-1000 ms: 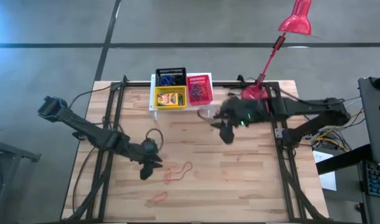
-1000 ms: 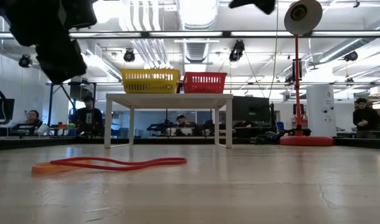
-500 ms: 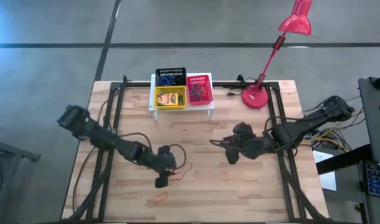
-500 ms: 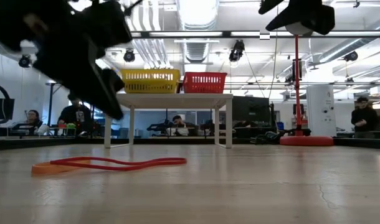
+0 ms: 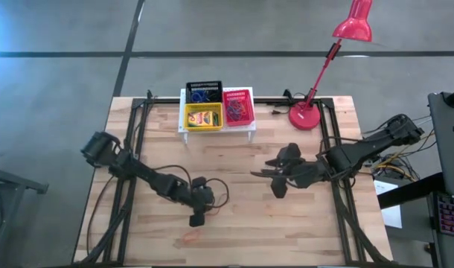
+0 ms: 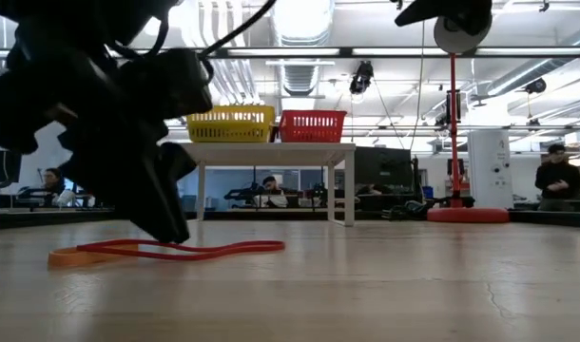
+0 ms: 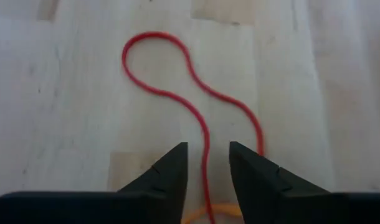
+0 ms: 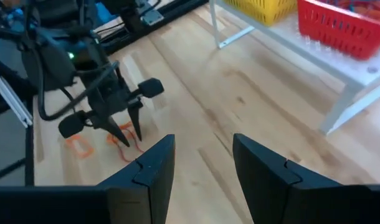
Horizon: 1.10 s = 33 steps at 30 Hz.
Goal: Pick & Place Office Desk Supplies
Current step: Put the red rubber band into the red basket on the shelf
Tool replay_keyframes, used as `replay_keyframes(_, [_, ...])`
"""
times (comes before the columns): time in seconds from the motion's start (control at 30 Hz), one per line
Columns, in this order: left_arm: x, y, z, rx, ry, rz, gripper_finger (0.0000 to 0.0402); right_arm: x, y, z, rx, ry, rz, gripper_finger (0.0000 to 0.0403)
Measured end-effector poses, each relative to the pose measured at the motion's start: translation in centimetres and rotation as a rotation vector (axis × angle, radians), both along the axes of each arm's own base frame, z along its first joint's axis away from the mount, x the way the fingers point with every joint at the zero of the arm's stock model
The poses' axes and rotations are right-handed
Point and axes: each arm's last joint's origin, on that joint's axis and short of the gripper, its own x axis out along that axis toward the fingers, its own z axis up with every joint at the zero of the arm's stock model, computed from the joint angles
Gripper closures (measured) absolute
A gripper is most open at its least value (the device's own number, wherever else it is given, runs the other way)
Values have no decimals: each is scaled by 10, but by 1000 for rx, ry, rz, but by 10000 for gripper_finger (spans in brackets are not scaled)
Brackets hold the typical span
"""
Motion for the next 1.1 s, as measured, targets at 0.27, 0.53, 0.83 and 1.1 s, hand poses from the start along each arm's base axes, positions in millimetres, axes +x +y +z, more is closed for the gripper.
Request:
replay_keyframes(0.27, [-1, -1, -4, -27, 34, 60, 339, 0, -5, 1, -55, 22, 17, 246])
replay_keyframes(0.53, [-4, -1, 36, 17, 143, 60, 398, 1, -12, -1, -72, 41, -2, 246])
replay_keyframes(0.83, [-10, 9, 109, 108, 9, 147, 400, 5, -22, -1, -96, 48, -26, 246])
replay_keyframes(1.1, [-6, 39, 182, 75, -237, 200, 401, 3, -28, 2, -93, 6, -124, 246])
